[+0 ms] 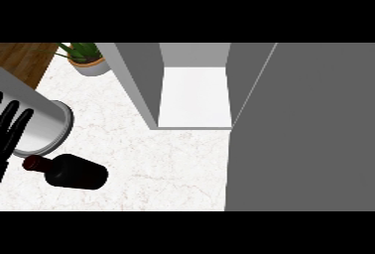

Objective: Pick up the wine, place it into the cabinet and close the cabinet

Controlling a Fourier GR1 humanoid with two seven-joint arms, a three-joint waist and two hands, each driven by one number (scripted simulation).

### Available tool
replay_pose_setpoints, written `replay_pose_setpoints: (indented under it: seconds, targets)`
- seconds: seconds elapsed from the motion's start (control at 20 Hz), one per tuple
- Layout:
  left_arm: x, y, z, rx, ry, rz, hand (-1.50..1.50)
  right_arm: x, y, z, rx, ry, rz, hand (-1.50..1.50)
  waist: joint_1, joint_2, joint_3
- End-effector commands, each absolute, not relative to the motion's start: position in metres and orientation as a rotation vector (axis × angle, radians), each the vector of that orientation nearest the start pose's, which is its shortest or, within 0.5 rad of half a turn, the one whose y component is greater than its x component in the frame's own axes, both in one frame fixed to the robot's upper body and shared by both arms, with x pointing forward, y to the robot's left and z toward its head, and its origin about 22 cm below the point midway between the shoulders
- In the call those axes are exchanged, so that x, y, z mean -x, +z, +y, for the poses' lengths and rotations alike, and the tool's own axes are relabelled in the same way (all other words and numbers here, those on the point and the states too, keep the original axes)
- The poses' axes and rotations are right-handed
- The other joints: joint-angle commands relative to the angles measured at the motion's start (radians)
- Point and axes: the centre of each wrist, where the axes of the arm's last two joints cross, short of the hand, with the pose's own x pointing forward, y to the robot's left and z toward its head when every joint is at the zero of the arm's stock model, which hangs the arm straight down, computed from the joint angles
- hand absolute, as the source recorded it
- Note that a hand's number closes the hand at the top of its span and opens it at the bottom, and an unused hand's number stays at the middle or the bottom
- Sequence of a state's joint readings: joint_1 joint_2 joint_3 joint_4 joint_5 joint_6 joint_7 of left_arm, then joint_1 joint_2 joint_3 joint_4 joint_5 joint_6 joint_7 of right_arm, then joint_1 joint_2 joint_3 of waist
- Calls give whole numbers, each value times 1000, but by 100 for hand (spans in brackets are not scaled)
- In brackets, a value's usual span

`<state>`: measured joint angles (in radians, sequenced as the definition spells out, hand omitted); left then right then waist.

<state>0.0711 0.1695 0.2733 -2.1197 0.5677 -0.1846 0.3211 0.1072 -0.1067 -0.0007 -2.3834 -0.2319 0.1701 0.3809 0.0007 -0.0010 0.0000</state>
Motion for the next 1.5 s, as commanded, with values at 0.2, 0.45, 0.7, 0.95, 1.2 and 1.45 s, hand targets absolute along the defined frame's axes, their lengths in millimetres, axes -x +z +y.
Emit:
replay_pose_setpoints:
  seconds: [0.2,0.45,0.7,0.95,1.2,1.45]
  targets:
    - [-175,100,328,212,90,-1792,-150,-142,172,-244,-202,224,-1903,-150,-1,0,0]
    - [-181,84,349,176,86,-1778,-150,-139,167,-248,-213,192,-1905,-150,-2,0,0]
    - [-182,77,381,150,101,-1751,-150,-151,153,-219,-208,196,-1912,-150,-1,1,0]
    - [-182,49,376,136,111,-1721,-150,-155,166,-230,-215,207,-1894,-150,-1,1,0]
    - [-175,40,394,144,113,-1709,-150,-153,174,-228,-229,211,-1922,-150,0,0,0]
    - [-182,3,394,123,84,-1691,-150,-153,169,-220,-223,227,-1915,-150,-1,1,0]
